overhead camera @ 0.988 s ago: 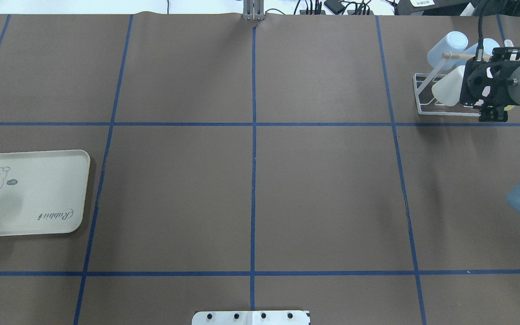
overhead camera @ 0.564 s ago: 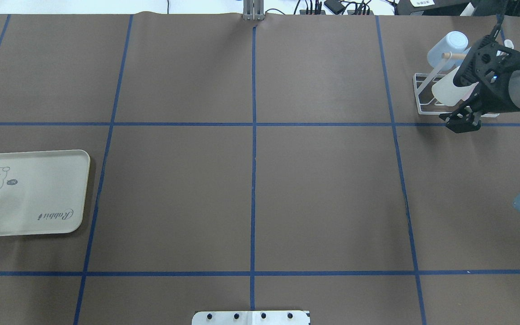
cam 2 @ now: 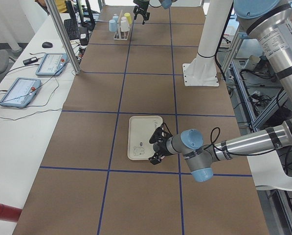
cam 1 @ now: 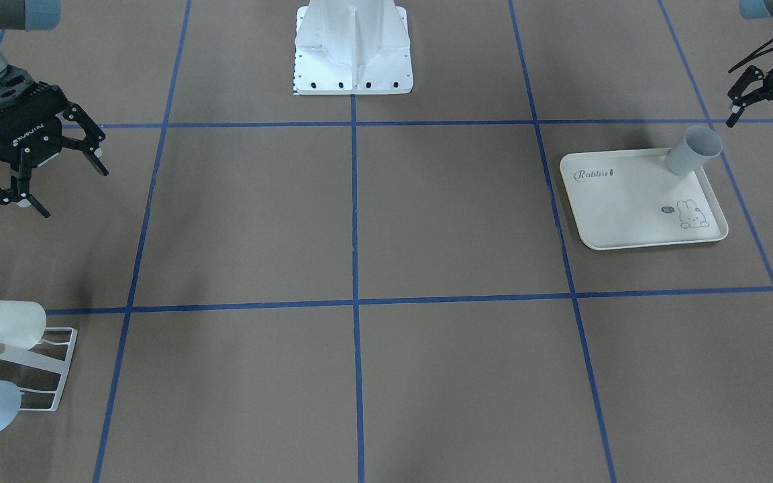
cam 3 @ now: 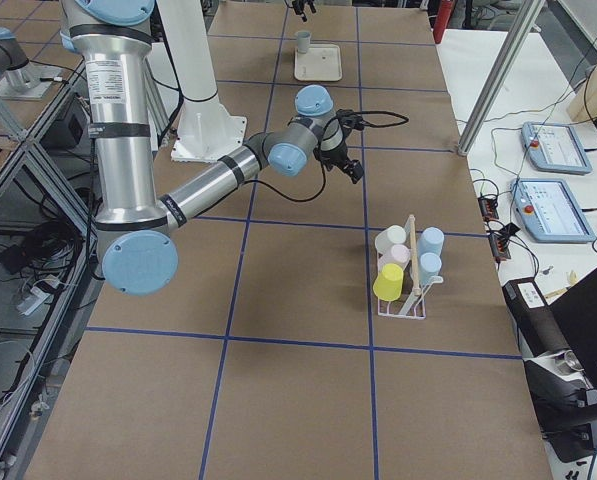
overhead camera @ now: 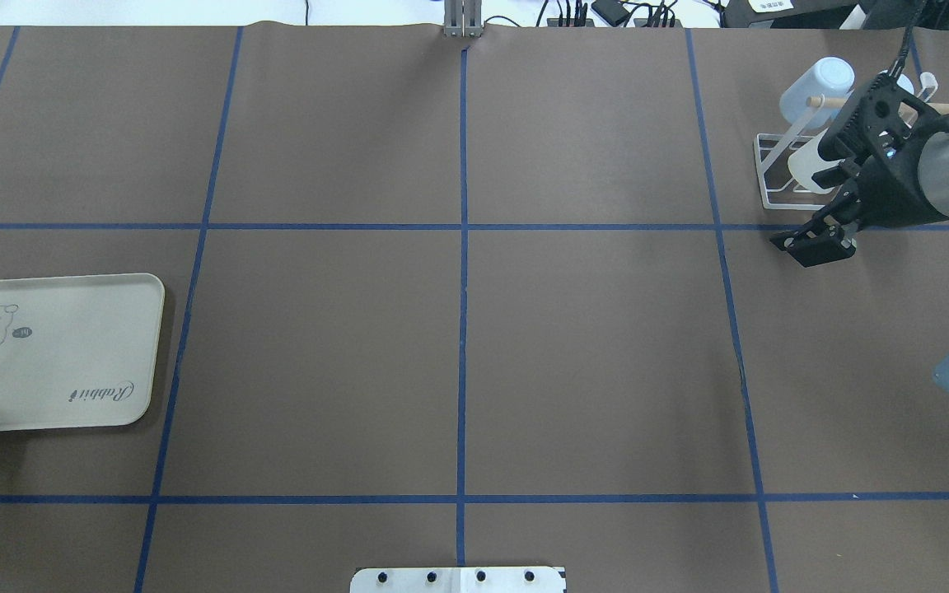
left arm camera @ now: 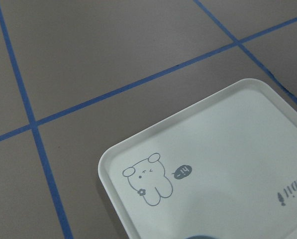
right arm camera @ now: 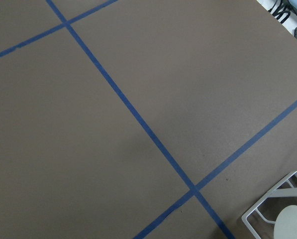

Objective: Transfer IKEA cup to right arm and place on rack

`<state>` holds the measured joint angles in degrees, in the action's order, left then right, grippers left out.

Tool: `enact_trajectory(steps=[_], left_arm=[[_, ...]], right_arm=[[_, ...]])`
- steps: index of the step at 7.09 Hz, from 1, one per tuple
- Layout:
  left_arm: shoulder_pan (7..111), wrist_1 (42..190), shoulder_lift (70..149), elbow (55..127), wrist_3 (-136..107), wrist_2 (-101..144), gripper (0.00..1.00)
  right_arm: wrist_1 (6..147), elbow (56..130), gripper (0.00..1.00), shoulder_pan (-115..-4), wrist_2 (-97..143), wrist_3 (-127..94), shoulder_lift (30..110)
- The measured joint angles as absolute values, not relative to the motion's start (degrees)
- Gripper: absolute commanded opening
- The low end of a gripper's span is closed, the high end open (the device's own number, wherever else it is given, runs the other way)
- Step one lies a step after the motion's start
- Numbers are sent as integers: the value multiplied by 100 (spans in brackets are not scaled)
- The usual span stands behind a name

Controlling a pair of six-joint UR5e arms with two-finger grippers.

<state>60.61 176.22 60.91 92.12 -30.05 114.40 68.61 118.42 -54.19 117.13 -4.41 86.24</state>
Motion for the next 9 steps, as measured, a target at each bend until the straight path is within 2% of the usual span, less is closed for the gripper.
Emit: enact_trajectory(steps=[3,4,5,6,7,9], left_arm=[[5764,17651,6349,9011,-3148,11453,100],[5632,17654,6392,8948,-3173,11446,90],[5520,17660,6410,8885,-3170,11437,55],[5421,17666,6416,8850,-3167,11433,27],[5373,17671,6416,8836,-3158,11433,4],[5348,17699,6417,8833,-3148,11449,0]], right_arm=[[6856,11839,100,-5395,11724,-411,8668],[6855,11833,100,-5391,11724,-397,8680],[6855,11824,100,-5387,11725,-384,8687],[6856,11817,100,-5383,11725,-375,8690],[6856,11818,100,-5381,11723,-371,8692],[6856,11821,100,-5375,11717,-369,8692]])
